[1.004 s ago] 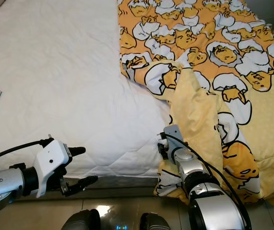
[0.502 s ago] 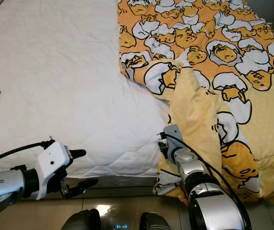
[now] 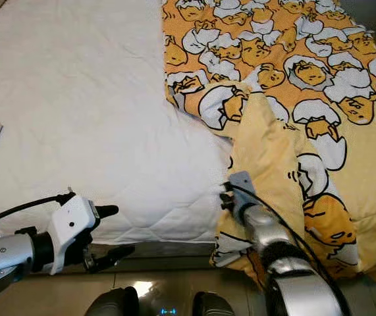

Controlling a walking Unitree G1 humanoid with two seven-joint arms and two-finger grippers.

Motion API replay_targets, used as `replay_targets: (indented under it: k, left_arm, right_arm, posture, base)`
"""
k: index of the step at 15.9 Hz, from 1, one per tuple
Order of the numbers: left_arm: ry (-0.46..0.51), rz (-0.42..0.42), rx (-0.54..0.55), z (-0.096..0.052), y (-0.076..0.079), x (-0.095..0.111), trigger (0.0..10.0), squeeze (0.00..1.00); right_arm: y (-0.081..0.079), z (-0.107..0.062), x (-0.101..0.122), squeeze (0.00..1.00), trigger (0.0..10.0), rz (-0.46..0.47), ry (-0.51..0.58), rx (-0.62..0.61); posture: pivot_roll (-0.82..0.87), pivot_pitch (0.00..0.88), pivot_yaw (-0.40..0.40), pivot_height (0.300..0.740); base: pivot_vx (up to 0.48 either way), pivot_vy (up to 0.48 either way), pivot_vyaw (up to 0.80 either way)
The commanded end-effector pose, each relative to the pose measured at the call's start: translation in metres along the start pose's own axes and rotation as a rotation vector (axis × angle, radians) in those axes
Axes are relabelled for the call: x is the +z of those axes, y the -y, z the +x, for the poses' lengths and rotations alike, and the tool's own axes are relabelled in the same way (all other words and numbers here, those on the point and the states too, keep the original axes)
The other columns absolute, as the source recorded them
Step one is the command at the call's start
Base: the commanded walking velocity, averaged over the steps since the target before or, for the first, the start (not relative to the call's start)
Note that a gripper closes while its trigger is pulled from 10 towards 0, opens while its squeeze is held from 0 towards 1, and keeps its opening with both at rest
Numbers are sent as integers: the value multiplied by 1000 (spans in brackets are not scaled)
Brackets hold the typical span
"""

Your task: Clean up the room

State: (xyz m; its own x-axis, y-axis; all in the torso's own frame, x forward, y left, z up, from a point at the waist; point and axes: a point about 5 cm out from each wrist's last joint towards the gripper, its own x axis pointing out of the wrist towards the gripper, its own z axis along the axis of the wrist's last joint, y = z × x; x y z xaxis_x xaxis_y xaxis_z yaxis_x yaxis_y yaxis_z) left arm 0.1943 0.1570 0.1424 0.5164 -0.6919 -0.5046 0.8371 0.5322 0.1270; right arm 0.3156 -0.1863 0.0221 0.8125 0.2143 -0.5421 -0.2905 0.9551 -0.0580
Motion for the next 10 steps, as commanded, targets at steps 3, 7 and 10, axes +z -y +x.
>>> replay_targets:
  k: [3, 7, 10]
  left_arm:
    - [11, 8, -27, 6, 1, 0, 10000, 4]
    - [18, 13, -31, 10, 0, 1, 10000, 0]
    - [22, 10, -39, 10, 4, 0, 10000, 0]
  right_arm:
    - [1, -10, 3, 0, 0, 0, 112, 128]
    - [-25, -49, -5, 0, 0, -90, 212, 515]
    - [-65, -97, -32, 0, 0, -165, 166, 842]
  posture:
    - [70, 130, 16, 740]
    - [65, 122, 15, 740]
    - [65, 124, 13, 740]
  base:
    - [0, 0, 0]
    - [0, 0, 0]
    - [0, 0, 0]
